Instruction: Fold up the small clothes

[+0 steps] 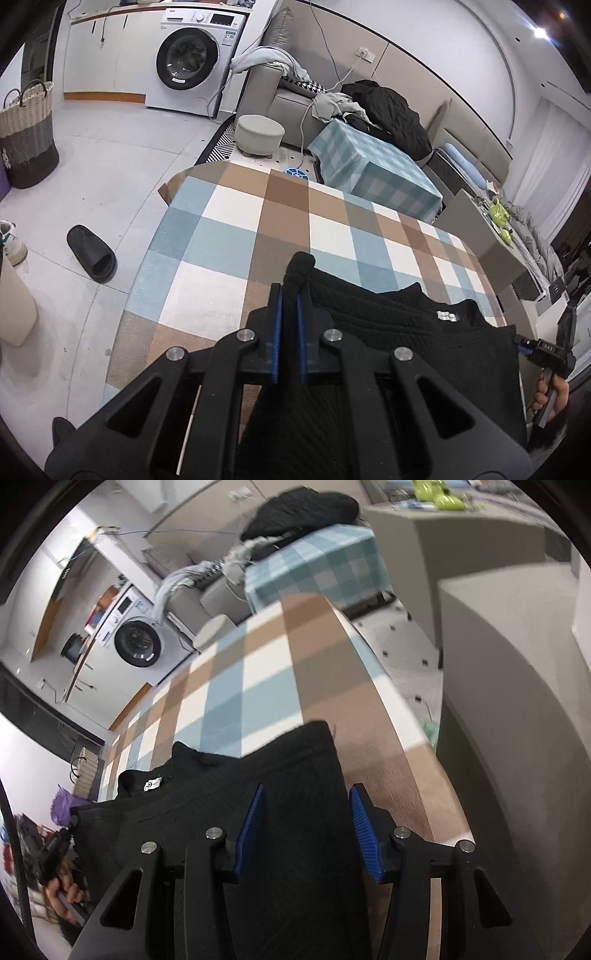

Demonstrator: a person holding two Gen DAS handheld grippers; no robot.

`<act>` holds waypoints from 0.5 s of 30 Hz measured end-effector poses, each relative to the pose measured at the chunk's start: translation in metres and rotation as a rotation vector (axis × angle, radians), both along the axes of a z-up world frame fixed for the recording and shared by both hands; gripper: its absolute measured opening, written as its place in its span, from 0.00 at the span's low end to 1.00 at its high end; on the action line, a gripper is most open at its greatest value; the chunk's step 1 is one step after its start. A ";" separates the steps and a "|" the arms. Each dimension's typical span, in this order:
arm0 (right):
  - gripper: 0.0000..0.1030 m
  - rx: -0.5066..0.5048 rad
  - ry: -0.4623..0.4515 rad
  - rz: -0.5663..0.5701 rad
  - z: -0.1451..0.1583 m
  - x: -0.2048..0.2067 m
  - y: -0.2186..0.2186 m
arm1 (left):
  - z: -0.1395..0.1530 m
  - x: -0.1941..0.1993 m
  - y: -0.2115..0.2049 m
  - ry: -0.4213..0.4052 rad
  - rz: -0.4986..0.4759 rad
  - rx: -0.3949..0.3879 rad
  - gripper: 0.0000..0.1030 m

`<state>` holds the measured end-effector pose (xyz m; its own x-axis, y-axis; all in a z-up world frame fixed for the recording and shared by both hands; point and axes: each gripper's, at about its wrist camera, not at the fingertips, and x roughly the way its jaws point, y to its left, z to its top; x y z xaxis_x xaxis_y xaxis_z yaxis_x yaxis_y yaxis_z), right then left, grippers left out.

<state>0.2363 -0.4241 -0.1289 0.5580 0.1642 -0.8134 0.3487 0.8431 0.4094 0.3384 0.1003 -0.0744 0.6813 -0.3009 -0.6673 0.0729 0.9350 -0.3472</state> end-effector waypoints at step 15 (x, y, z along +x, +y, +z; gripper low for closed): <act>0.04 -0.127 -0.236 -0.034 0.064 0.001 0.014 | 0.002 0.004 0.008 -0.032 0.098 -0.015 0.05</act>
